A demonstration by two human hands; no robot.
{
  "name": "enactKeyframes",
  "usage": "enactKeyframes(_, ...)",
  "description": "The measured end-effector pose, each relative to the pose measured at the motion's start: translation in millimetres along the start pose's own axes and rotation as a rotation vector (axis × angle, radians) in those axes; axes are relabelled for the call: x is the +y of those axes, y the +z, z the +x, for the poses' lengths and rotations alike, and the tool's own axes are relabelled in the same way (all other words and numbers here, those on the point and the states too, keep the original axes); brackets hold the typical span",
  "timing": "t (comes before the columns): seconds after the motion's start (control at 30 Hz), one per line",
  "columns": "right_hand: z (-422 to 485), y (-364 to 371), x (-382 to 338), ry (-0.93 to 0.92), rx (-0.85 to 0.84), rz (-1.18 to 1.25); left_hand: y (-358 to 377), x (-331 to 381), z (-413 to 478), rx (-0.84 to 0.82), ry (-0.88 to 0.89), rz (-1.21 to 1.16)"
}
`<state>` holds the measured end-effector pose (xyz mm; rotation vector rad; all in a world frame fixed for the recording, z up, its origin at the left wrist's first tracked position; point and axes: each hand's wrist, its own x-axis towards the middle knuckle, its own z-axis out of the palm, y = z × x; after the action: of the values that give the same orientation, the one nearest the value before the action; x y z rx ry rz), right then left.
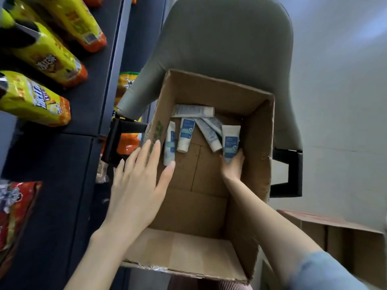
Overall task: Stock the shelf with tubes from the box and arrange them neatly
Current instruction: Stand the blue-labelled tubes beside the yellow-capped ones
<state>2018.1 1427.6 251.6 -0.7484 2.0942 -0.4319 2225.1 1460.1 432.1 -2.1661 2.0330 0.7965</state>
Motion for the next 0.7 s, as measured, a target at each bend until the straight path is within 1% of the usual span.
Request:
enactKeyframes(0.07, 6.8, 6.8, 4.4, -0.018, 0.013, -0.009, 4.0, -0.5, 1.0, -0.006, 0.005, -0.014)
enactKeyframes(0.17, 18.8, 12.9, 9.0, -0.005, -0.011, -0.029, 12.6, -1.4, 1.2, -0.024, 0.009, -0.033)
enactKeyframes(0.27, 28.1, 13.0, 12.2, 0.036, -0.112, -0.075, 23.4, -3.0, 1.3, -0.053, 0.025, -0.02)
enactKeyframes(0.33, 27.6, 11.5, 11.9, 0.08, -0.19, -0.07, 30.3, -4.1, 2.5, -0.077, 0.041, -0.021)
enactKeyframes(0.37, 24.9, 10.9, 10.4, 0.072, -0.22, -0.052, 33.4, -4.5, 3.5, -0.089, 0.044, -0.039)
enactKeyframes(0.53, -11.8, 5.3, -10.9, 0.064, -0.36, 0.194, 47.4, -6.5, 12.2, -0.136, 0.005, -0.236)
enactKeyframes(0.63, -45.6, -7.6, -27.6, -0.066, -0.503, 0.261, 51.4, -4.1, 19.2, -0.144, -0.053, -0.434)
enactKeyframes(0.7, -69.0, -16.6, -37.8, -0.166, -0.61, 0.297, 51.0, -0.9, 22.8, -0.092, -0.109, -0.603)
